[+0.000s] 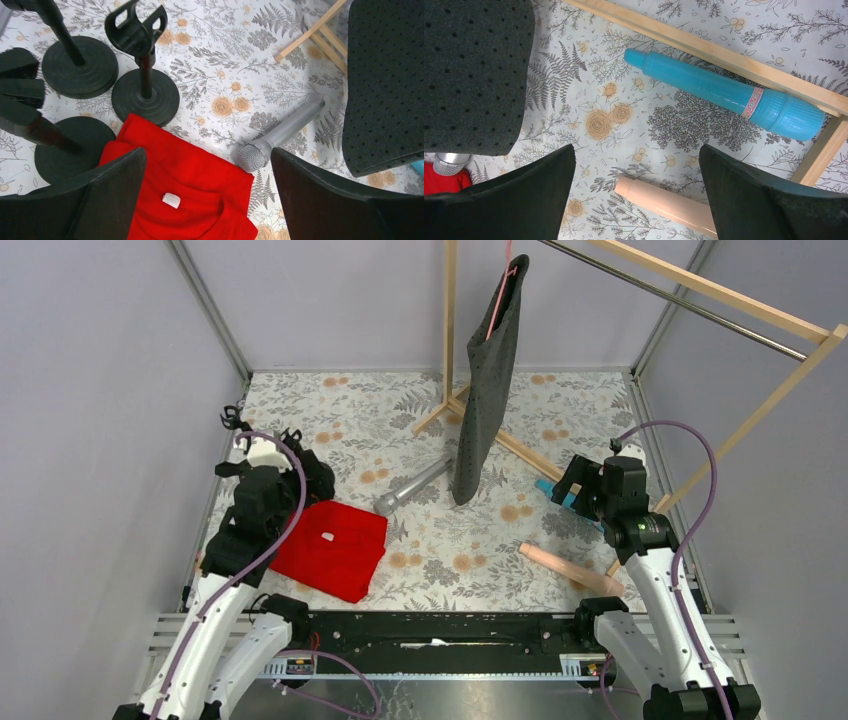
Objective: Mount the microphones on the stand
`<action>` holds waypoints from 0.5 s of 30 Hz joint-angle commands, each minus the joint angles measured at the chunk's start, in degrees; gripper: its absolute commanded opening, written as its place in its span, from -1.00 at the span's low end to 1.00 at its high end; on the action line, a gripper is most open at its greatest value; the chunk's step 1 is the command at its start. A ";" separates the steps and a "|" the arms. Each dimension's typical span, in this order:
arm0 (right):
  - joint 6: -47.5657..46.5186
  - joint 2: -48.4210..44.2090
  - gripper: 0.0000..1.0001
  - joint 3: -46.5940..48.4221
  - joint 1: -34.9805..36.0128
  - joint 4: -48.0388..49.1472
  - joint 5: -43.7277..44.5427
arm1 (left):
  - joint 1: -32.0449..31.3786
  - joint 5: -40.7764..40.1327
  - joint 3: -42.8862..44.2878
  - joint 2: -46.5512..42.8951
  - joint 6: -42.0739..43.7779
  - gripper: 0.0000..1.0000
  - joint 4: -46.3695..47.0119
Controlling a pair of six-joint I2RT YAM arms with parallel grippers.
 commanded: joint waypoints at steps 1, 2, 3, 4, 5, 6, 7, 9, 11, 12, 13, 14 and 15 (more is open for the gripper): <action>0.43 -0.34 1.00 0.16 -0.05 0.68 1.12 | 0.06 -4.00 -0.34 -1.62 -0.59 0.97 2.50; 0.38 -0.64 1.00 -0.01 -0.10 0.91 1.08 | 0.06 -4.97 -0.43 -1.52 -1.16 0.98 2.54; 0.33 -0.77 1.00 -0.17 -0.07 1.17 1.05 | 0.07 -5.98 -0.41 -1.28 -1.42 0.97 2.55; 0.33 -0.75 1.00 -0.28 -0.08 1.33 0.98 | 0.10 -6.59 -0.22 -0.91 -1.78 0.97 2.50; 0.33 -0.62 1.00 -0.33 -0.09 1.42 0.81 | 0.11 -7.43 0.14 -0.53 -2.11 0.97 2.43; 0.27 -0.35 1.00 -0.27 -0.06 1.35 0.59 | 0.06 -8.90 0.70 -0.15 -2.60 0.97 1.75; 0.25 0.00 1.00 -0.25 -0.06 1.34 0.38 | 0.06 -10.45 1.28 0.21 -3.46 0.97 1.41; 0.26 0.51 1.00 -0.08 -0.09 1.31 0.25 | 0.10 -12.75 1.65 0.73 -5.38 0.97 2.13; 0.25 0.60 1.00 0.22 -0.01 0.81 0.29 | 0.06 -13.25 1.44 1.23 -5.90 0.97 4.39; 0.24 0.23 1.00 0.27 -0.07 0.74 0.37 | 0.06 -13.52 1.28 1.58 -5.92 0.97 5.77; 0.24 -0.08 1.00 0.17 -0.03 0.82 0.49 | 0.06 -13.89 1.28 2.08 -6.04 0.98 7.05; 0.25 -0.46 1.00 0.07 -0.03 0.99 0.39 | 0.06 -14.46 1.38 2.85 -6.10 0.97 8.30; 0.26 -0.86 1.00 -0.15 -0.06 1.24 0.17 | 0.06 -15.20 1.60 3.78 -6.11 0.97 9.33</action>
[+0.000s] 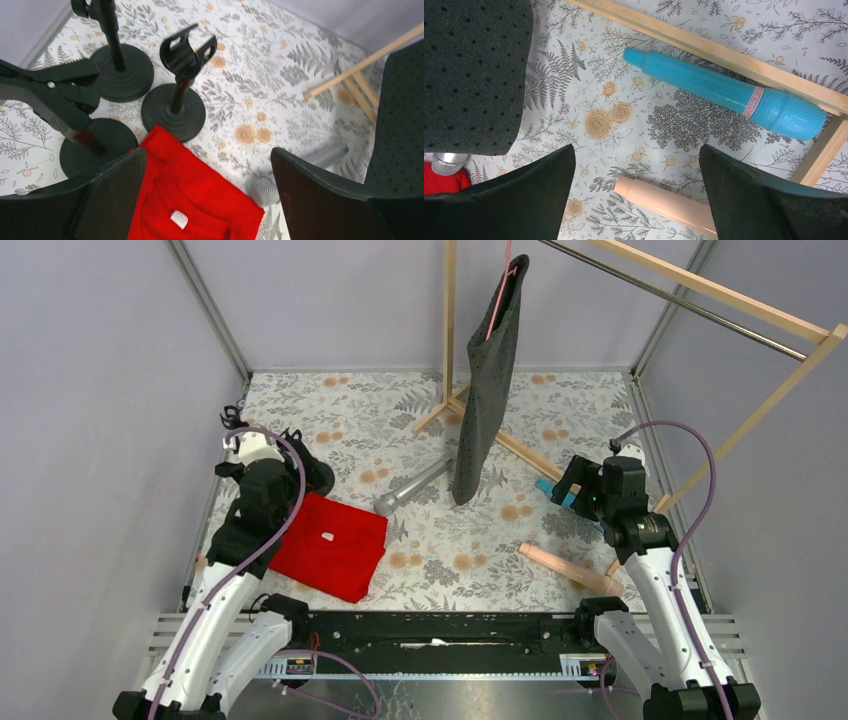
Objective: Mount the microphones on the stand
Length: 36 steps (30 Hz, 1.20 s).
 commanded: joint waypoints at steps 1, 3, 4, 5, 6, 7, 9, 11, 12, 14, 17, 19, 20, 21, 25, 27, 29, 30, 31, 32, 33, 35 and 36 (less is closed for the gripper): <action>0.17 -1.38 1.00 -0.15 -0.08 1.46 -0.14 | 0.06 -5.90 1.91 3.42 -1.63 0.97 8.22; 0.22 -1.22 1.00 -0.16 -0.10 1.60 -0.51 | 0.06 -9.02 2.30 6.34 -2.00 0.97 9.03; 0.13 -1.02 1.00 -0.08 -0.06 1.43 -0.64 | 0.06 -10.49 2.39 7.90 -2.56 0.97 9.10; 0.08 -0.88 1.00 -0.04 -0.03 1.35 -0.78 | 0.14 -11.13 2.44 9.27 -3.03 0.97 9.13; 0.06 -0.78 1.00 -0.03 -0.09 1.36 -0.99 | 0.18 -11.07 2.60 10.42 -3.88 0.97 8.96; 0.07 -0.80 1.00 -0.10 -0.10 1.44 -1.14 | 0.15 -10.90 2.65 11.24 -4.82 0.97 9.00; 0.05 -0.97 1.00 -0.27 -0.02 1.70 -1.41 | 0.15 -11.21 1.48 12.12 -7.62 0.98 10.45; -0.05 -1.02 1.00 -0.29 0.00 1.78 -1.97 | 0.03 -11.46 -1.63 12.51 -7.93 0.98 16.75; -0.17 -1.02 1.00 -0.29 -0.01 1.89 -2.38 | -0.08 -12.29 -4.22 12.90 -7.59 0.98 20.03; -0.27 -0.94 1.00 -0.45 0.01 2.13 -3.33 | -0.12 -14.56 -7.24 14.09 -6.30 0.97 25.38; -0.44 -0.40 1.00 -0.56 0.16 2.31 -4.17 | -0.28 -18.82 -11.03 16.72 -3.76 0.97 33.68; -0.48 0.16 1.00 -0.56 0.69 2.26 -5.08 | -0.35 -19.56 -12.97 19.54 -1.69 0.97 39.17; -0.53 0.47 1.00 -0.56 0.91 2.29 -5.14 | -0.42 -19.21 -13.41 20.48 -0.62 0.97 41.30; -0.61 0.67 1.00 -0.48 1.06 2.25 -5.29 | -0.45 -18.67 -13.58 21.97 0.51 0.97 43.16; -0.64 0.67 1.00 -0.56 1.20 2.37 -5.53 | -0.71 -16.90 -14.20 28.52 6.79 0.98 52.46; -0.71 0.54 1.00 -0.51 1.39 2.26 -5.62 | -0.73 -15.79 -14.18 31.24 10.41 0.97 56.10; -0.66 0.33 1.00 -0.47 1.87 2.20 -5.62 | -0.65 -15.09 -14.09 33.92 14.14 0.97 59.72; -0.71 0.24 1.00 -0.47 2.17 2.16 -5.62 | -0.54 -14.65 -14.00 35.19 15.72 0.97 60.93; -0.81 0.21 1.00 -0.47 2.40 2.14 -5.62 | -0.37 -14.05 -13.92 36.31 16.42 0.94 61.66; -0.88 0.13 1.00 -0.47 2.53 2.15 -5.55 | 0.03 -13.49 -13.86 37.39 16.53 0.92 62.16; -0.90 0.17 1.00 -0.39 2.62 2.16 -5.47 | 0.63 -12.88 -13.78 38.29 16.02 0.91 62.45; -0.96 0.25 1.00 -0.30 2.80 1.98 -5.28 | 2.21 -10.40 -13.41 39.68 15.21 0.90 63.03; -0.98 0.25 1.00 -0.29 2.91 1.90 -5.27 | 2.70 -9.65 -13.08 40.12 15.40 0.90 63.49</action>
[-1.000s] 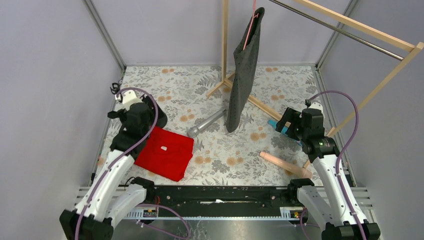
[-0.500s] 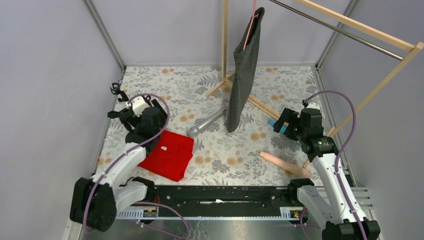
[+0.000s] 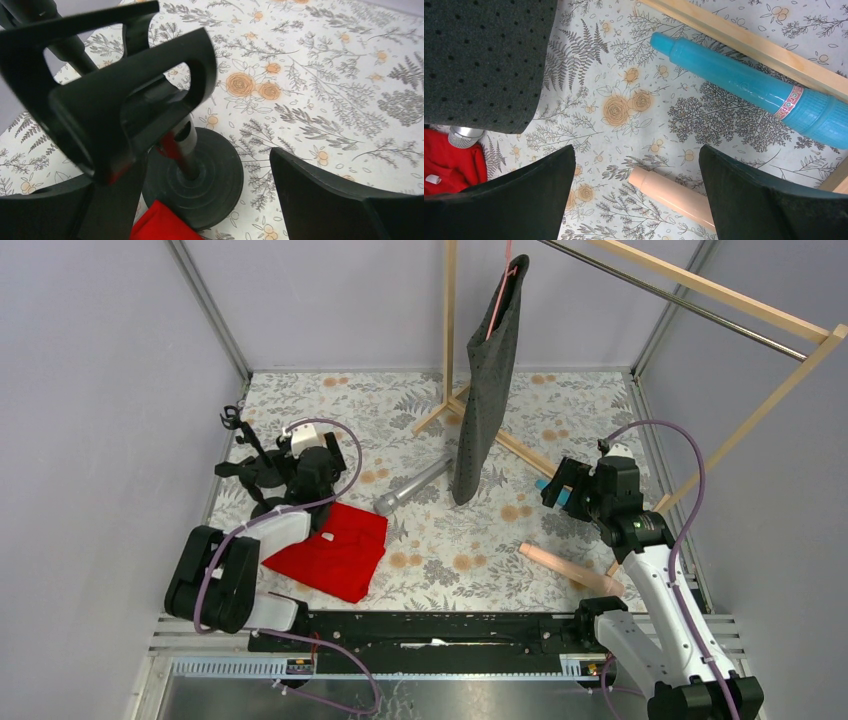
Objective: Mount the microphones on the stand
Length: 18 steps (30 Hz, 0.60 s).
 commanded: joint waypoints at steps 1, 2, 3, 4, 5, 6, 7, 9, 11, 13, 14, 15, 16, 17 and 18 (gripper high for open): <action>-0.90 -0.37 1.00 0.14 0.81 1.11 -0.47 | 2.75 4.69 1.17 2.22 2.73 0.90 8.28; -0.90 -0.36 1.00 0.14 0.82 1.13 -0.49 | 3.30 5.77 1.62 2.89 3.14 0.90 8.61; -0.91 -0.28 1.00 0.14 0.91 1.12 -0.44 | 3.79 6.95 2.33 3.39 3.24 0.89 8.43; -0.86 -0.27 1.00 0.14 0.91 1.10 -0.48 | 4.25 7.99 2.93 3.90 3.36 0.88 8.22; -0.86 -0.20 1.00 0.17 0.86 1.13 -0.44 | 4.66 8.66 3.34 4.44 3.42 0.87 8.39; -0.86 -0.17 1.00 0.15 0.98 1.06 -0.46 | 5.02 9.19 3.58 4.94 3.43 0.86 8.74; -0.90 -0.10 1.00 0.19 1.00 1.09 -0.35 | 5.44 9.93 3.74 5.39 3.47 0.84 9.14; -0.89 0.03 1.00 0.23 1.07 1.01 -0.33 | 6.43 11.21 4.15 6.39 3.72 0.79 9.71; -0.94 0.16 1.00 0.23 1.14 0.95 -0.33 | 6.97 11.93 4.63 7.41 4.46 0.67 10.22; -0.92 0.32 0.99 0.23 1.21 0.98 -0.24 | 7.38 12.40 5.29 8.61 5.91 0.57 11.18; -0.93 0.41 1.00 0.23 1.26 1.01 -0.30 | 7.43 12.59 5.51 9.23 6.80 0.54 11.76; -1.01 0.50 1.00 0.31 1.30 0.91 -0.25 | 7.51 12.69 5.76 9.96 7.61 0.53 12.42; -1.03 0.56 1.00 0.32 1.39 0.85 -0.31 | 7.57 12.48 5.93 10.58 8.43 0.51 13.12; -1.03 0.61 1.00 0.32 1.43 0.79 -0.26 | 7.61 11.99 6.32 11.39 9.03 0.48 13.48; -1.03 0.61 1.00 0.44 1.51 0.68 -0.16 | 7.74 11.73 6.62 11.74 9.65 0.45 13.90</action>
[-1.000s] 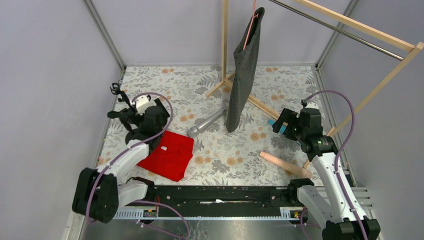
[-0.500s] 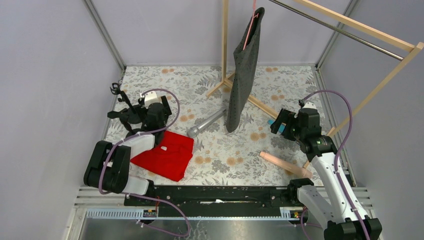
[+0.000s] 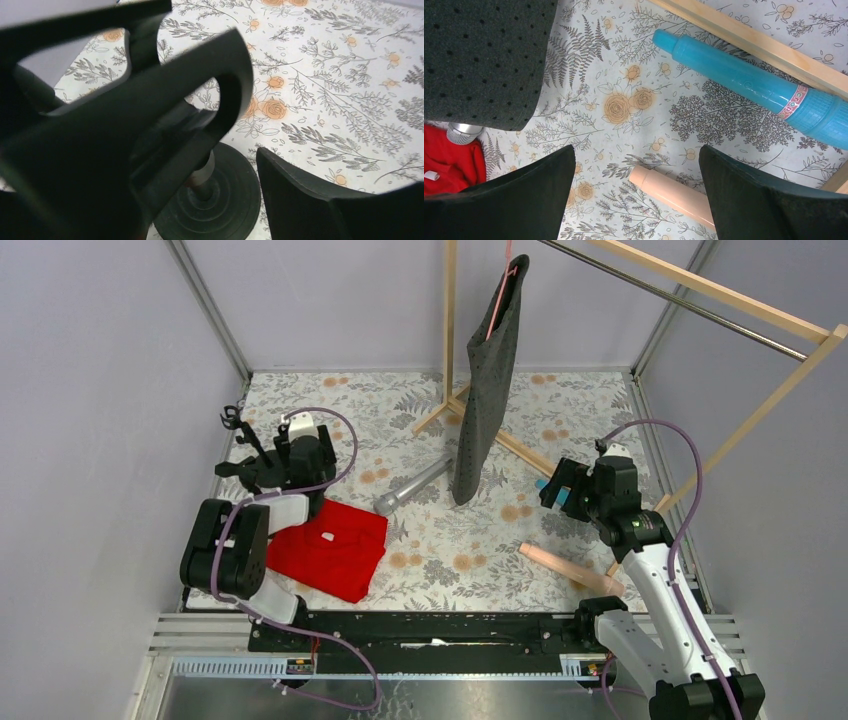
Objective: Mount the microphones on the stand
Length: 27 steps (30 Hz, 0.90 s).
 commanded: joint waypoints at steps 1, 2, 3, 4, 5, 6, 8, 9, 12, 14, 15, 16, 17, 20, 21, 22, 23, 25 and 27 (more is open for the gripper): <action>-0.86 0.30 1.00 0.41 0.83 0.64 -0.03 | 0.54 0.99 3.36 2.67 4.25 0.41 6.48; -0.86 0.30 1.00 0.48 0.92 0.55 0.04 | 0.71 0.95 3.79 3.30 4.84 0.36 6.68; -0.86 0.26 1.00 0.49 1.01 0.52 0.11 | 0.79 1.02 4.58 3.89 5.22 0.30 6.38; -0.86 0.22 0.99 0.50 1.09 0.54 0.20 | 0.96 0.88 5.34 4.59 5.61 0.22 5.97; -0.86 0.22 1.00 0.50 1.11 0.50 0.30 | 1.08 0.79 6.02 5.33 5.98 0.16 5.60; -0.86 0.22 1.00 0.54 1.17 0.47 0.41 | 1.11 0.88 6.58 5.93 6.37 0.07 5.57; -0.86 0.38 1.00 0.57 1.19 0.42 0.57 | 1.11 0.88 7.55 7.02 6.93 -0.13 5.25; -0.83 0.46 1.00 0.58 1.20 0.31 0.67 | 1.11 1.19 8.09 7.47 7.20 -0.23 5.03; -0.85 0.48 1.00 0.66 1.26 0.20 0.87 | 1.15 1.84 8.31 8.09 7.70 -0.47 5.43; -0.90 0.48 1.00 0.72 1.28 0.12 0.86 | 1.15 2.50 7.79 7.87 9.22 -0.54 6.19; -0.86 0.44 1.00 0.68 1.28 0.11 0.88 | 1.11 3.01 7.45 7.49 9.64 -0.62 6.58; -0.86 0.40 1.00 0.67 1.28 0.15 0.87 | 1.11 3.88 7.08 7.03 9.82 -0.75 6.73; -0.86 0.30 0.99 0.67 1.28 0.12 0.82 | 1.11 4.92 6.79 6.34 9.96 -0.89 6.85; -0.78 0.24 1.00 0.69 1.28 0.14 0.90 | 1.18 8.34 5.57 3.99 9.84 -1.00 7.50; -0.77 0.09 1.00 0.70 1.28 0.04 0.83 | 1.05 9.54 5.19 2.67 9.40 -1.00 7.45; -0.76 0.00 1.00 0.67 1.28 0.01 0.88 | 0.98 10.78 4.87 1.27 8.86 -1.00 7.19; -0.72 -0.09 1.00 0.68 1.34 0.05 0.88 | 0.83 11.89 4.43 -0.19 8.42 -1.00 7.08; -0.72 -0.34 1.00 0.59 1.37 0.22 0.88 | -0.28 13.23 3.52 -3.46 8.23 -1.00 6.83; -0.77 -0.40 1.00 0.58 1.37 0.30 0.82 | -1.70 13.40 2.71 -6.55 8.23 -1.00 6.19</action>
